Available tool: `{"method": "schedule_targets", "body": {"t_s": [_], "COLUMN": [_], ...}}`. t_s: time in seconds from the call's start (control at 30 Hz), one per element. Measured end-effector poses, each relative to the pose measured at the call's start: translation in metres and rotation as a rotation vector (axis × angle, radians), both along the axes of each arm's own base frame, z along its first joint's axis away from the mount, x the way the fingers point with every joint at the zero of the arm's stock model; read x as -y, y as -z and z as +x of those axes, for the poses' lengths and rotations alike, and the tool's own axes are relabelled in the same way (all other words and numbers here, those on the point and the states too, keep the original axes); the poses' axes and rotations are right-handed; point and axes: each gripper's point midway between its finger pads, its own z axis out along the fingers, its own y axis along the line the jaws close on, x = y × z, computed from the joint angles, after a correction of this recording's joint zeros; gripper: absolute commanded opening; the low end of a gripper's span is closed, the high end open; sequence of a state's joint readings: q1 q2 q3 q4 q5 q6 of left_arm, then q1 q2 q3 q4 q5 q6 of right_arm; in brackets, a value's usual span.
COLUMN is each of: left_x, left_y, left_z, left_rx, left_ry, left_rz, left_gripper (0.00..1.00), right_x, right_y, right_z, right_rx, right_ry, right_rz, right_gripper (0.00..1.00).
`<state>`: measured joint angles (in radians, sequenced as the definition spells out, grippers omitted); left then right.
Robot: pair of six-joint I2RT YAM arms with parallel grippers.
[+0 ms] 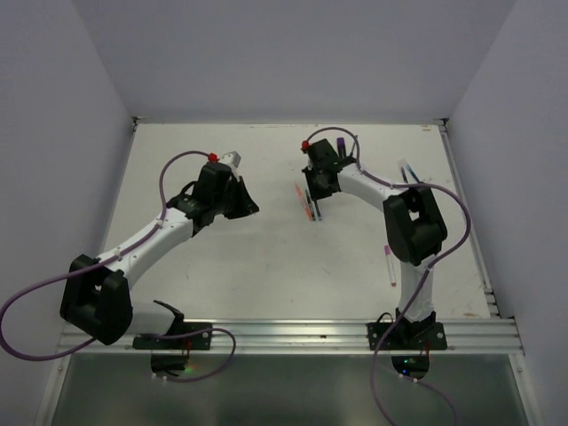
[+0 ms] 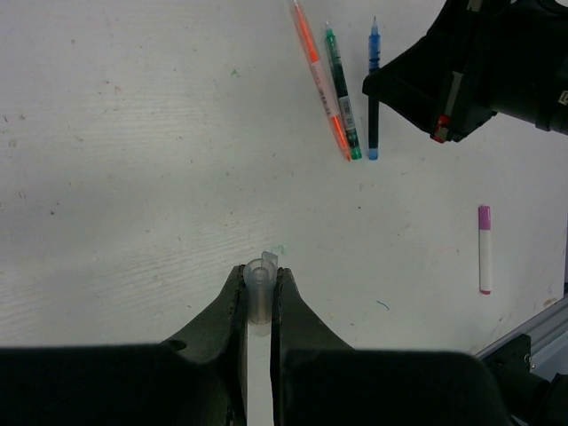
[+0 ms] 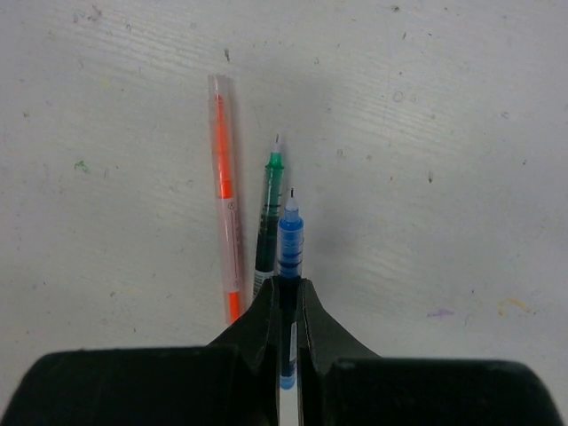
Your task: Open the pen caps
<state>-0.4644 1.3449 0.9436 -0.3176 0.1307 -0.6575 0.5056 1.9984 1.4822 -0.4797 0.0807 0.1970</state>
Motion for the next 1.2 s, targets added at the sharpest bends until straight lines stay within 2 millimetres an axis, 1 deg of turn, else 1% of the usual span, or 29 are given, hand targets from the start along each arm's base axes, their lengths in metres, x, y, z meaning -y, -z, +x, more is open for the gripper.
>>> {"method": "schedule_targets", "body": {"t_s": [0.1, 0.2, 0.43, 0.53, 0.73, 0.87, 0.93, 1.03, 1.2], "left_x": [0.0, 0.0, -0.001, -0.002, -0.005, -0.007, -0.008, -0.01, -0.011], "left_y": [0.0, -0.001, -0.004, -0.004, -0.008, -0.008, -0.008, -0.008, -0.008], "left_z": [0.0, -0.001, -0.001, -0.001, 0.0, 0.0, 0.001, 0.001, 0.002], "left_rx": [-0.003, -0.005, -0.002, -0.004, 0.007, 0.004, 0.004, 0.006, 0.006], "left_ry": [0.003, 0.007, 0.008, 0.005, -0.003, -0.008, -0.011, -0.011, -0.015], "left_rz": [-0.004, -0.011, -0.018, -0.017, -0.025, -0.023, -0.023, -0.019, -0.019], "left_gripper": [0.0, 0.0, 0.0, 0.0, 0.0, 0.0, 0.0, 0.0, 0.0], "right_x": [-0.002, 0.0, -0.002, -0.002, -0.005, -0.007, -0.007, -0.005, -0.004], "right_y": [0.01, 0.013, 0.015, 0.017, 0.018, 0.018, 0.018, 0.018, 0.02], "right_z": [0.004, 0.006, 0.014, 0.015, 0.016, 0.016, 0.016, 0.017, 0.019], "right_rx": [-0.017, -0.028, -0.033, -0.035, -0.039, -0.043, -0.045, -0.046, -0.047], "right_ry": [-0.001, 0.002, 0.008, 0.007, 0.008, 0.008, 0.012, 0.018, 0.025], "right_rz": [0.001, 0.009, 0.031, 0.033, 0.042, 0.055, 0.058, 0.06, 0.061], "right_gripper": [0.0, 0.0, 0.05, 0.08, 0.1, 0.15, 0.2, 0.23, 0.24]}}
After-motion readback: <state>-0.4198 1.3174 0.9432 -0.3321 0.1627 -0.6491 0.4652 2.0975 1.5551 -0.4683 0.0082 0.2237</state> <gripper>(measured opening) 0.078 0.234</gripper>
